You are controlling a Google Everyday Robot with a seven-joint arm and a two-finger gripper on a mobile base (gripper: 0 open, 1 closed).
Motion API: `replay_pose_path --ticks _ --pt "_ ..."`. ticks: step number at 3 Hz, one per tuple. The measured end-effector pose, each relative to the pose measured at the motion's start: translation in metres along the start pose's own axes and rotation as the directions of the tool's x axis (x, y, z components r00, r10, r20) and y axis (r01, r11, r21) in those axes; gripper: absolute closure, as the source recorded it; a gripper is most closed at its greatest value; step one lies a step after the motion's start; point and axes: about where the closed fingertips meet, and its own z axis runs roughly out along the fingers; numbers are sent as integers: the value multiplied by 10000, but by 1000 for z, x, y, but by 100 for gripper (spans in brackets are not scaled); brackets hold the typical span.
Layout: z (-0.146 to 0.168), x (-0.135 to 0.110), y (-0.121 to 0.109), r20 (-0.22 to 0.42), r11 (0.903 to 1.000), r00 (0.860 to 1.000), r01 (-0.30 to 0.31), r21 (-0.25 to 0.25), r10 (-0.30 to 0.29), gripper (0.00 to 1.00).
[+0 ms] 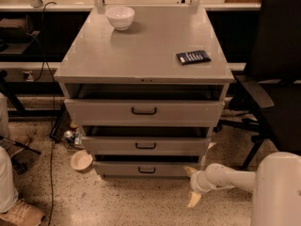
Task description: Open bottom drawer
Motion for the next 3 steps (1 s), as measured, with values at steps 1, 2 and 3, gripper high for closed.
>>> replay_pose_path --ticks 1,2,3 --pt "15 -5 -13 47 9985 9990 435 320 -436 0" --pt "26 -9 -24 340 9959 9967 721 545 -740 0" --pt "38 -11 -32 627 9941 9934 930 560 -964 0"
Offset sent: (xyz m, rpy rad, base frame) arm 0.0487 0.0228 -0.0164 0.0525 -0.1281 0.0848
